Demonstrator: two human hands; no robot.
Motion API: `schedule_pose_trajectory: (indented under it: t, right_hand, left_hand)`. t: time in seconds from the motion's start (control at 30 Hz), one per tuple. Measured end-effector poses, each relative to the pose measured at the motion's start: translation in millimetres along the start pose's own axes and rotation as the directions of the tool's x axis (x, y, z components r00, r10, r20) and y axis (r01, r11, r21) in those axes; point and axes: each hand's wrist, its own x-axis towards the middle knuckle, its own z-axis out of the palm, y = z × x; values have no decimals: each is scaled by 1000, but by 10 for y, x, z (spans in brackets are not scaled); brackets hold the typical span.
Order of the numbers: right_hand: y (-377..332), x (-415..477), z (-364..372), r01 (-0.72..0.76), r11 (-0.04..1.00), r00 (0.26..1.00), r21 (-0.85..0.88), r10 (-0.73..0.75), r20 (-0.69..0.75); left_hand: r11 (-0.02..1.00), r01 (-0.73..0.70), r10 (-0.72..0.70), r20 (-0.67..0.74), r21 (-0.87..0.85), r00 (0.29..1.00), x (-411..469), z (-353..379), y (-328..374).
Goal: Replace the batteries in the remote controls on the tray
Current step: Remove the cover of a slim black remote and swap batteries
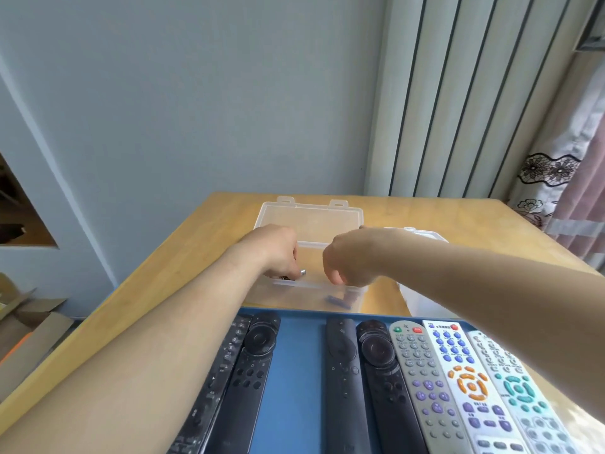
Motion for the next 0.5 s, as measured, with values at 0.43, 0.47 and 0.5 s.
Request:
schedule_pose_trajectory:
  t: [0.43, 0.47, 0.5]
  right_hand:
    - [6, 40, 43, -78, 976, 997, 203, 82, -10]
    - [20, 16, 39, -87, 961, 995, 263, 98, -29]
    - [45, 4, 49, -93, 936, 990, 340, 123, -68]
  left_hand:
    - [805, -20, 20, -6, -593, 1000, -139, -36, -30]
    - [643, -38, 16, -37, -765, 999, -229, -64, -22]
    - [479, -63, 7, -67, -875, 998, -326, -90, -7]
